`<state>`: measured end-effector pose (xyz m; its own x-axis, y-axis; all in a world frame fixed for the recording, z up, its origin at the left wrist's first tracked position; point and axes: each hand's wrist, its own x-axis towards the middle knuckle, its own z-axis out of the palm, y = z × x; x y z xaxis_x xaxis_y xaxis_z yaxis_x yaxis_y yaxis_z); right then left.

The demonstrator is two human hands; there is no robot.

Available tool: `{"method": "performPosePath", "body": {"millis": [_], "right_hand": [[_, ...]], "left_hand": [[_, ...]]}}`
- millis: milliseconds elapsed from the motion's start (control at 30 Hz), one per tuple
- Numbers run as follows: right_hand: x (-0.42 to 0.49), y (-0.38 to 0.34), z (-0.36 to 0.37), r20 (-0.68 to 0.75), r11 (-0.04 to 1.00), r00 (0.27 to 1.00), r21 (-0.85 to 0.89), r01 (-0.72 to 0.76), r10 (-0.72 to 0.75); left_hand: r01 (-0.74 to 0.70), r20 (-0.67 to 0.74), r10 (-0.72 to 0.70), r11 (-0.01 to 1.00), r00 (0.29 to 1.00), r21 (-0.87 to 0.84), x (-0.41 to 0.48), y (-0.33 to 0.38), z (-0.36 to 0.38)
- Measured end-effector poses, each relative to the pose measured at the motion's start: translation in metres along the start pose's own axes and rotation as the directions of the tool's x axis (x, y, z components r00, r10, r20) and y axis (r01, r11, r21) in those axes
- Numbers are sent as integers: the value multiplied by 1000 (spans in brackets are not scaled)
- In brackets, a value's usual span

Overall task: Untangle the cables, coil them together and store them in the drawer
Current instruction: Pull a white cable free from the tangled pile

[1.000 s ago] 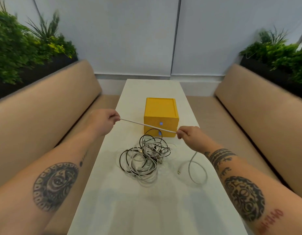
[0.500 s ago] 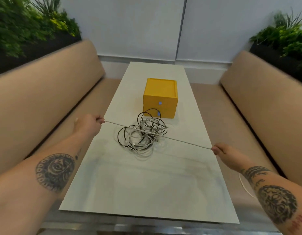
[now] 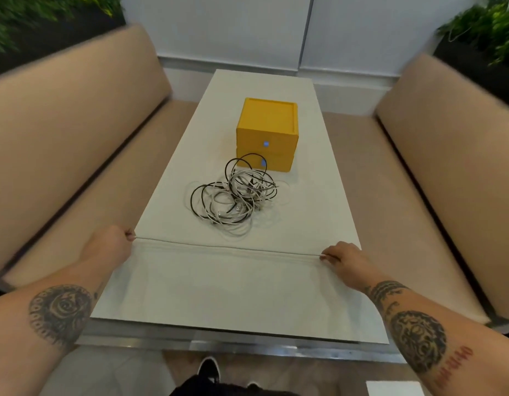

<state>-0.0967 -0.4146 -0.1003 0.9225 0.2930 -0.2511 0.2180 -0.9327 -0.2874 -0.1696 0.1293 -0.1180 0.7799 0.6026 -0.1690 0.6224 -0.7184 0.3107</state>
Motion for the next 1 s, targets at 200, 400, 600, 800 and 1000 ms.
{"method": "performPosePath", "body": {"millis": [200,400,600,800,1000], "right_hand": [[-1,1,23,-94,997,994,43,65,-60],[-1,-6,27,-138,999,990,-37,37,-42],[-2,-20,37,-207,998,978,-52,23,-33],[-7,-25,41,-198,998,979,28,62,-55],[-19,-21,34,-158,997,984,7,83,-80]], "left_hand": [[-18,-13,17,999,1000,-28,-11,-24,13],[-30,-18,29,999,999,-15,-25,-21,18],[-384,-39,383,921,923,-60,-58,20,42],[-559,-30,558,828,829,-52,-82,47,73],[-586,-30,585,810,810,-22,-73,49,70]]}}
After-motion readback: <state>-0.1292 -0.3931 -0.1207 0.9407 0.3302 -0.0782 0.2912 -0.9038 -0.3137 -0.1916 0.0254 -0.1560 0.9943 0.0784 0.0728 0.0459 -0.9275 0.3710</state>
